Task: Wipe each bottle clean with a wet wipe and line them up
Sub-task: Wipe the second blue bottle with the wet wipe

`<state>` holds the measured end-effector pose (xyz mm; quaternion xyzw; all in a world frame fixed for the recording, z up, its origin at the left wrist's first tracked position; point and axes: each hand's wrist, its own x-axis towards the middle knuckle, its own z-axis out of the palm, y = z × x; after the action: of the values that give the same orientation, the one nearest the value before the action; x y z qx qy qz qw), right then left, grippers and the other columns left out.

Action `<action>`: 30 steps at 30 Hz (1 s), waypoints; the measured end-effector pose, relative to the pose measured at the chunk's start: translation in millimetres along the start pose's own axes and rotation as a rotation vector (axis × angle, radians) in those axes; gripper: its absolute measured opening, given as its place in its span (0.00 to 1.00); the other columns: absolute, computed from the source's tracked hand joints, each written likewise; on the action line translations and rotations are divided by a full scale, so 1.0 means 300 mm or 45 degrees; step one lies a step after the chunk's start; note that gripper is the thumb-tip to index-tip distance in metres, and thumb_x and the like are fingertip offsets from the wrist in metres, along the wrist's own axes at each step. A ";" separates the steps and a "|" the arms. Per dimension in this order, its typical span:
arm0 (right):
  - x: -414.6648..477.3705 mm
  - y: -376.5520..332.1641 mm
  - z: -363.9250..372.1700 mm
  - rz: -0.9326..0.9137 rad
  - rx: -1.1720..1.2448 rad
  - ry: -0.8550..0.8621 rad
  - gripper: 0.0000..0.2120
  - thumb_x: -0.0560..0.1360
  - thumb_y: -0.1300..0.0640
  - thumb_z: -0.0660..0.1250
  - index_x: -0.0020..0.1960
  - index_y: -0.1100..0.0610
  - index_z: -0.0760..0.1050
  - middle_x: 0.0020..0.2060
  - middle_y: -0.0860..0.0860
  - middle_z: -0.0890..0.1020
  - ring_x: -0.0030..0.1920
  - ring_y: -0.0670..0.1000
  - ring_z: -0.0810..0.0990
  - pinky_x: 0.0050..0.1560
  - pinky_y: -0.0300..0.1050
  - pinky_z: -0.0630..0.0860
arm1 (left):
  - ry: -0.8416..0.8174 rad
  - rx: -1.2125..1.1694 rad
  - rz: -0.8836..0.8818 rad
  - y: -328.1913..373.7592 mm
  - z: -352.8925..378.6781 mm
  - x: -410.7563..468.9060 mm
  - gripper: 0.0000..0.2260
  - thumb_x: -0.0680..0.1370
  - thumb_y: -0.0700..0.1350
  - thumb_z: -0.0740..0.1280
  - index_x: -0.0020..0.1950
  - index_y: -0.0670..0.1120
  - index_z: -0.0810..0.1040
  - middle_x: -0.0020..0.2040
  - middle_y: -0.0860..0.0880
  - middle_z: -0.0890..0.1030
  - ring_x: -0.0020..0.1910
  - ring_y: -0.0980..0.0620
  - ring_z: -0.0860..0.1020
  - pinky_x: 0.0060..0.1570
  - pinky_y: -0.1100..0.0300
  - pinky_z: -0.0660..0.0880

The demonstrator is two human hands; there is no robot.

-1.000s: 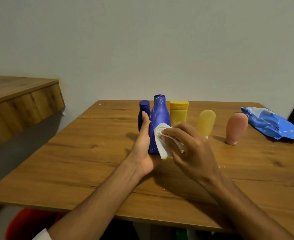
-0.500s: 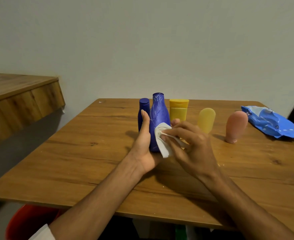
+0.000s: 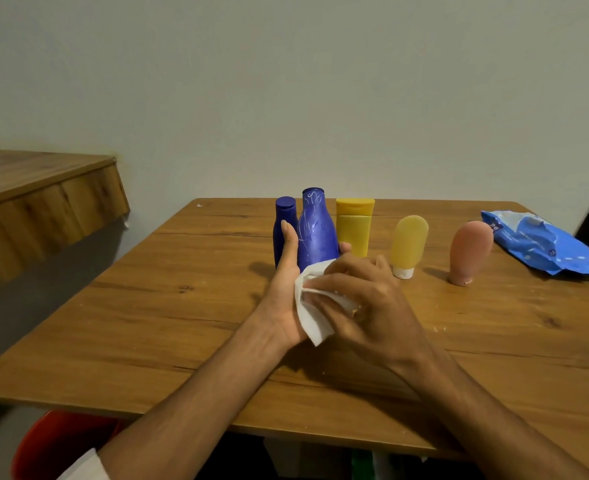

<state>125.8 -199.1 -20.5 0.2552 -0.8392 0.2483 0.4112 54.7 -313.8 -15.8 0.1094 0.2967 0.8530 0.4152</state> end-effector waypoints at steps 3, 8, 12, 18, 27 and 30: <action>0.012 0.007 0.003 0.070 0.019 0.114 0.09 0.74 0.53 0.68 0.49 0.56 0.83 0.43 0.50 0.80 0.44 0.43 0.73 0.41 0.54 0.72 | 0.023 0.023 0.018 -0.016 0.002 -0.004 0.33 0.70 0.73 0.64 0.54 0.43 0.77 0.41 0.45 0.80 0.40 0.49 0.82 0.41 0.56 0.80; 0.000 0.019 -0.013 0.026 0.033 -0.035 0.09 0.74 0.51 0.69 0.50 0.53 0.83 0.44 0.47 0.80 0.46 0.39 0.71 0.45 0.42 0.67 | 0.074 0.083 0.033 -0.017 0.001 -0.003 0.35 0.70 0.73 0.64 0.60 0.43 0.77 0.47 0.45 0.80 0.44 0.48 0.80 0.48 0.54 0.78; 0.017 0.023 -0.011 0.074 -0.007 0.143 0.10 0.75 0.51 0.67 0.50 0.55 0.83 0.43 0.50 0.80 0.42 0.46 0.74 0.40 0.54 0.71 | 0.113 0.107 0.105 -0.034 0.003 -0.006 0.33 0.71 0.71 0.65 0.59 0.44 0.77 0.44 0.45 0.81 0.43 0.48 0.81 0.43 0.55 0.79; 0.004 0.022 -0.012 0.064 -0.008 0.077 0.10 0.75 0.51 0.67 0.52 0.54 0.82 0.45 0.49 0.79 0.45 0.48 0.76 0.42 0.52 0.72 | 0.123 0.137 0.127 -0.024 0.000 0.003 0.35 0.70 0.71 0.66 0.62 0.43 0.76 0.47 0.44 0.80 0.47 0.47 0.80 0.50 0.52 0.77; -0.003 0.031 -0.007 0.071 -0.029 0.095 0.08 0.74 0.54 0.70 0.52 0.54 0.82 0.46 0.48 0.80 0.51 0.44 0.75 0.44 0.49 0.71 | 0.044 0.046 0.133 0.013 -0.011 0.002 0.36 0.71 0.74 0.59 0.53 0.42 0.83 0.48 0.45 0.81 0.48 0.46 0.79 0.56 0.50 0.74; 0.005 0.045 -0.008 0.171 0.098 0.169 0.09 0.72 0.58 0.73 0.52 0.56 0.83 0.46 0.48 0.81 0.50 0.49 0.80 0.43 0.54 0.76 | 0.063 0.023 0.202 0.018 -0.014 0.003 0.35 0.73 0.72 0.59 0.55 0.42 0.83 0.50 0.46 0.82 0.45 0.47 0.81 0.50 0.50 0.78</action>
<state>117.8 -187.7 -20.7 0.1970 -0.8152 0.3236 0.4381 48.8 -317.6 -16.0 0.1153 0.3051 0.8829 0.3377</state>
